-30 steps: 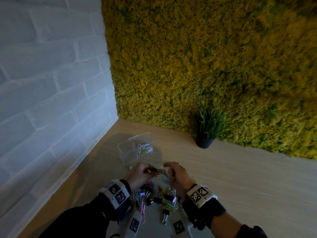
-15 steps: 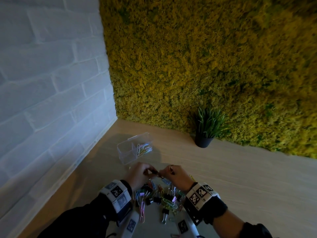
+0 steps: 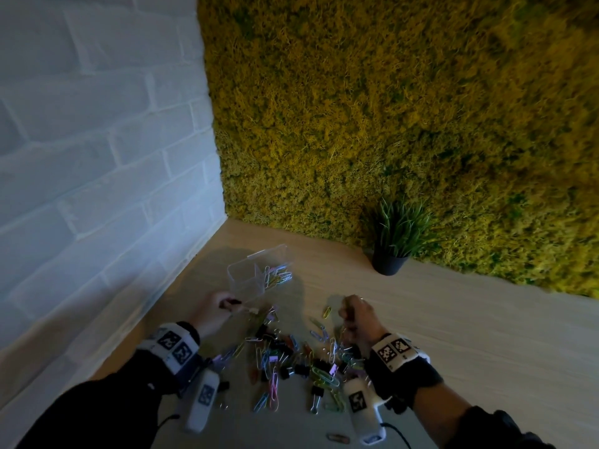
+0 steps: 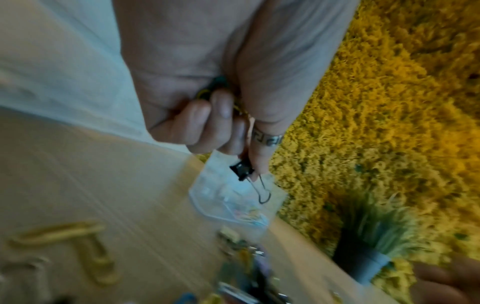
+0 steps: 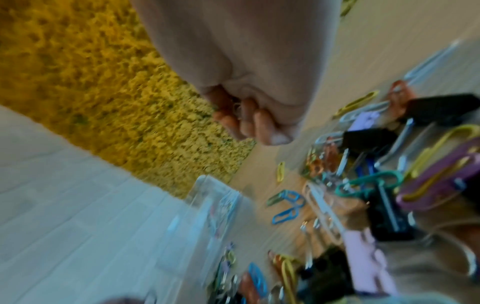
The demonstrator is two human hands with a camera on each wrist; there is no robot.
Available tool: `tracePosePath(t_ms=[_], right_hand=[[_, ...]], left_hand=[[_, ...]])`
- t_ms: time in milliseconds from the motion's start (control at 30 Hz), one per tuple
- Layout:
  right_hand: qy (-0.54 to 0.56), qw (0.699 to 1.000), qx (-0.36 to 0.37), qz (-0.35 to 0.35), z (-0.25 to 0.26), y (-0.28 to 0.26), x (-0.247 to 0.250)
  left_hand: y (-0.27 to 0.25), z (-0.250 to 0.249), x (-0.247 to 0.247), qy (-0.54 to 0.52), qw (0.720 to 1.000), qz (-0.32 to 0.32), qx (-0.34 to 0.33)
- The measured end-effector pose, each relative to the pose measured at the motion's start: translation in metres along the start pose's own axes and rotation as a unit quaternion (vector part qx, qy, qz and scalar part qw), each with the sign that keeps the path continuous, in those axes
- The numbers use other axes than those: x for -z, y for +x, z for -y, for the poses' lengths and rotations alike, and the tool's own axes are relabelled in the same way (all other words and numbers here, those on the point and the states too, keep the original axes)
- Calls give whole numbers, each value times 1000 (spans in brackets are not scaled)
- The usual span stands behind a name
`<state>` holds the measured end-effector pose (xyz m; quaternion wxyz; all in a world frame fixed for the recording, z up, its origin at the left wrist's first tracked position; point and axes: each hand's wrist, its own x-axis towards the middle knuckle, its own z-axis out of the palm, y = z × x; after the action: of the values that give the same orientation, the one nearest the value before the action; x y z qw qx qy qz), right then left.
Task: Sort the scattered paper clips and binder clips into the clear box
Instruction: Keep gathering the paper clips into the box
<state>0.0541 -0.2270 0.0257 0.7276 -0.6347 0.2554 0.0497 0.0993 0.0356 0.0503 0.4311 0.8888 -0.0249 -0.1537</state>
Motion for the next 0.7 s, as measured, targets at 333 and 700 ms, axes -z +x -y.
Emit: tracePosePath(t_ms=[333, 700], right_hand=[[130, 991, -37, 2, -5, 10, 36], [-569, 822, 30, -16, -12, 8, 46]], left_hand=[[0, 29, -2, 58, 996, -40, 52], [22, -21, -52, 149, 988, 43, -15]])
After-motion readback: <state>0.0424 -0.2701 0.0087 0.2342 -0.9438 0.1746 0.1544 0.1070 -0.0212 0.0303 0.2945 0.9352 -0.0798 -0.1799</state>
